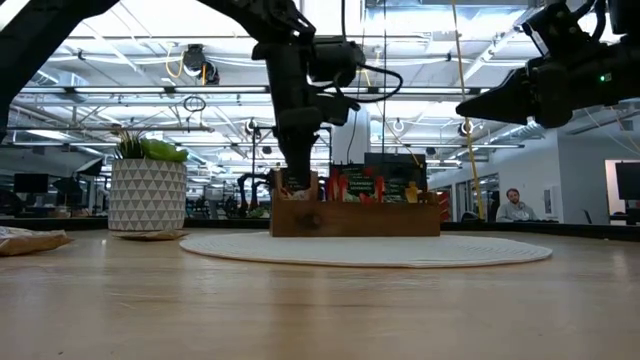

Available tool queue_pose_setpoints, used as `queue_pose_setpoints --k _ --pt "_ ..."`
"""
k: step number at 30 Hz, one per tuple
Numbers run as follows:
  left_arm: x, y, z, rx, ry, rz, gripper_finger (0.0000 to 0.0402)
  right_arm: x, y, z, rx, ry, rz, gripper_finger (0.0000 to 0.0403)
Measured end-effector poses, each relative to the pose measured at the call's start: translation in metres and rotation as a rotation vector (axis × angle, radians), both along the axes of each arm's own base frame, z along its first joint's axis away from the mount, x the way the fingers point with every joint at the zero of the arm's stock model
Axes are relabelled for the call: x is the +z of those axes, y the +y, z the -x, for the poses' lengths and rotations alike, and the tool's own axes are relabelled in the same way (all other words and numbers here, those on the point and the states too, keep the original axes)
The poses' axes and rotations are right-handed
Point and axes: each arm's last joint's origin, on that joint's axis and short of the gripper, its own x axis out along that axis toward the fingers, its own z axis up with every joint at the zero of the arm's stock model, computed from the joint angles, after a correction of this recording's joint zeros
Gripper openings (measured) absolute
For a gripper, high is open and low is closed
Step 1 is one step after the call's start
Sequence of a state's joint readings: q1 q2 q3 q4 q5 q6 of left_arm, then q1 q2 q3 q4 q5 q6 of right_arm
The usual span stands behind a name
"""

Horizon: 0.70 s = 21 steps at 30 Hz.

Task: Pick & Place Tea
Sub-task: Put the brown tea bag into the left section of the wooden organizer

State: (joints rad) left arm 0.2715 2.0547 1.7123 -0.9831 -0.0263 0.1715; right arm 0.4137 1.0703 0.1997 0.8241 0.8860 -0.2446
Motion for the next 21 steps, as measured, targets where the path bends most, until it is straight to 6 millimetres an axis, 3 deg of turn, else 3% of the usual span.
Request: queue_pose_setpoints --k 12,21 --pt "-0.0047 0.0032 -0.0021 0.040 0.020 -0.092 0.0009 -0.0009 0.0000 0.0001 -0.001 -0.002 -0.017 0.0045" --pt "-0.0046 0.0007 -0.0026 0.073 0.026 -0.122 0.0079 -0.0012 0.0000 0.0001 -0.001 -0.002 -0.023 0.0045"
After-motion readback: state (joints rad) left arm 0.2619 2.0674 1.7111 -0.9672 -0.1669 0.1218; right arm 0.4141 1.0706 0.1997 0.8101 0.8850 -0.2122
